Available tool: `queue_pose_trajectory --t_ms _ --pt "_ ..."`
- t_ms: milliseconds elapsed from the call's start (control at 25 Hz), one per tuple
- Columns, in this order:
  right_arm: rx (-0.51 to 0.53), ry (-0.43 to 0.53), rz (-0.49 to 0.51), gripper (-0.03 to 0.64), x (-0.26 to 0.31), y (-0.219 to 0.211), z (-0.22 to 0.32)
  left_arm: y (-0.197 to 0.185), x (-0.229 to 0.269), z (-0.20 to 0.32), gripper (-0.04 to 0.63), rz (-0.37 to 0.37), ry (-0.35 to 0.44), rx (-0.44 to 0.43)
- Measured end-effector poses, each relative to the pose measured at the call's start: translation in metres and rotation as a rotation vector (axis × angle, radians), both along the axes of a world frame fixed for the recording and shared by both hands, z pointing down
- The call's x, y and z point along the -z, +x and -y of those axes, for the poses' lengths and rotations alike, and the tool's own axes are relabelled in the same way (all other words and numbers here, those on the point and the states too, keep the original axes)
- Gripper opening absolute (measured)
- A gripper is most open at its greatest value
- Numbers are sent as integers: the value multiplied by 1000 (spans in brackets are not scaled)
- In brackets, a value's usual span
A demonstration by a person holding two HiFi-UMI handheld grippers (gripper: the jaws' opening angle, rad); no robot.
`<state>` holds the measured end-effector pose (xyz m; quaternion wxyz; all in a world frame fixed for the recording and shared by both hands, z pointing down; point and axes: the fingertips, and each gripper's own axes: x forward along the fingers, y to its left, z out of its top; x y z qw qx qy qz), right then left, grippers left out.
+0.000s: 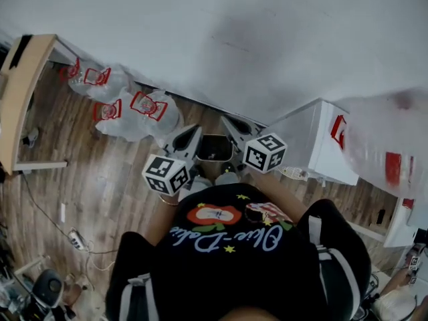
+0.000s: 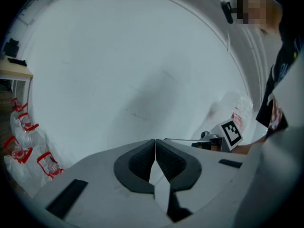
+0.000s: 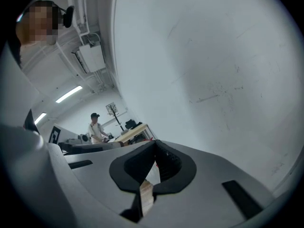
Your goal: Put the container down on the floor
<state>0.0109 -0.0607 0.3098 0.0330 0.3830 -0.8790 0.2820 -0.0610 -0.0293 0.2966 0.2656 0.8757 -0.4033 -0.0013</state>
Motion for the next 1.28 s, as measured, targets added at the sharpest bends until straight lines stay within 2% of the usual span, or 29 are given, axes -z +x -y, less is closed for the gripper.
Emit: queue_pose_trajectory --t_ms 160,360,560,1280 --pt "23 34 -2 0 17 0 -4 7 19 3 6 35 56 -5" --pt "10 66 11 0 32 0 -9 16 34 1 6 26 94 -30" --pt "-1 72 36 0 37 -4 -13 18 37 0 6 18 93 -42" --pt "-6 81 23 -1 36 1 -15 19 29 -1 6 19 56 -41"
